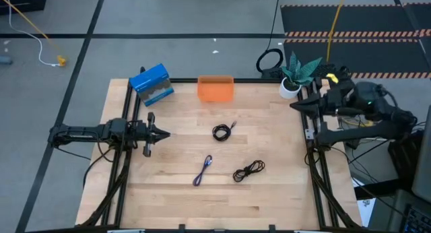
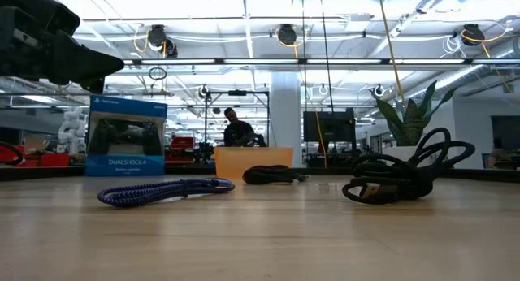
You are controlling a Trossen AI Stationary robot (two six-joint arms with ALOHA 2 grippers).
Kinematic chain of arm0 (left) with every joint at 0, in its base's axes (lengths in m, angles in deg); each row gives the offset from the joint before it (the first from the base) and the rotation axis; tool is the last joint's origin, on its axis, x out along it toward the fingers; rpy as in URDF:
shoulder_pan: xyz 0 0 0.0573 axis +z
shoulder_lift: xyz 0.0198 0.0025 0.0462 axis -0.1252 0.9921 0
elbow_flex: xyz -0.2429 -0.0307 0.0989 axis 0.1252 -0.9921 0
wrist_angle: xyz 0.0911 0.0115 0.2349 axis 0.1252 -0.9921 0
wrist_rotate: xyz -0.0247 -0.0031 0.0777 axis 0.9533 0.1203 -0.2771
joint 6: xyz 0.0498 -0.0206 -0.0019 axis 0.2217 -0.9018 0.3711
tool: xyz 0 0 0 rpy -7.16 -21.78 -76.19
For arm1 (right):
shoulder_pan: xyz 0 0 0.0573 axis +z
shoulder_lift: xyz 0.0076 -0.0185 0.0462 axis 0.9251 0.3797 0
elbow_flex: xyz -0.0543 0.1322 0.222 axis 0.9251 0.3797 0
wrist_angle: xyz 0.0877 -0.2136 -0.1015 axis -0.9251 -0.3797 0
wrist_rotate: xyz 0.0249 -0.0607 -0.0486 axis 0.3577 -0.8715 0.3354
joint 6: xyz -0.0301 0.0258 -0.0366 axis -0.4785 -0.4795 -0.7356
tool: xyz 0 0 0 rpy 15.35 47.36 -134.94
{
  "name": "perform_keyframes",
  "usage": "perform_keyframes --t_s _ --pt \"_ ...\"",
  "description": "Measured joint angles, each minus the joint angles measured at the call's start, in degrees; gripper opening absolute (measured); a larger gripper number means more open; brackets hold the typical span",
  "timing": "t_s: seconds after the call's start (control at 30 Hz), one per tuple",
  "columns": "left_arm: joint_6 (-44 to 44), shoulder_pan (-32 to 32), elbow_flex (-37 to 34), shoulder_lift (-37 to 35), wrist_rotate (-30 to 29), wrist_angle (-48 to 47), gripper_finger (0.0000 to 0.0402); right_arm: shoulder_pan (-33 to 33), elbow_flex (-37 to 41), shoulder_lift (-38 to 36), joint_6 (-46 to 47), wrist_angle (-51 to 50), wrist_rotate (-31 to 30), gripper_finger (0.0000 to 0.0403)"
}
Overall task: Pick and place USB-C Cables
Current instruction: Put the blue charger cable into the orange bin
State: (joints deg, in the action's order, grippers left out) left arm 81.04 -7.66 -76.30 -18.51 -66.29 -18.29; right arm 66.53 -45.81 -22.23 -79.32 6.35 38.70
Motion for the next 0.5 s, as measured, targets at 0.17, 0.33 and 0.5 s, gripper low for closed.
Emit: perform_keyframes --t_s 0.17,0.33,0.5 --pt "0.0 0.0 0.0 0.0 0.0 0.0 0.0035 0.0 -8.4 5.3 3.1 -3.6 -0.1 0.0" --pt "0.0 0.0 0.0 0.0 0.0 0.0 0.0035 0.0 -16.4 9.8 4.7 -8.1 -0.2 0.0" --pt "0.0 0.0 0.0 0.0 0.0 0.0 0.0035 0.0 -19.0 12.1 5.0 -9.3 -0.2 0.0"
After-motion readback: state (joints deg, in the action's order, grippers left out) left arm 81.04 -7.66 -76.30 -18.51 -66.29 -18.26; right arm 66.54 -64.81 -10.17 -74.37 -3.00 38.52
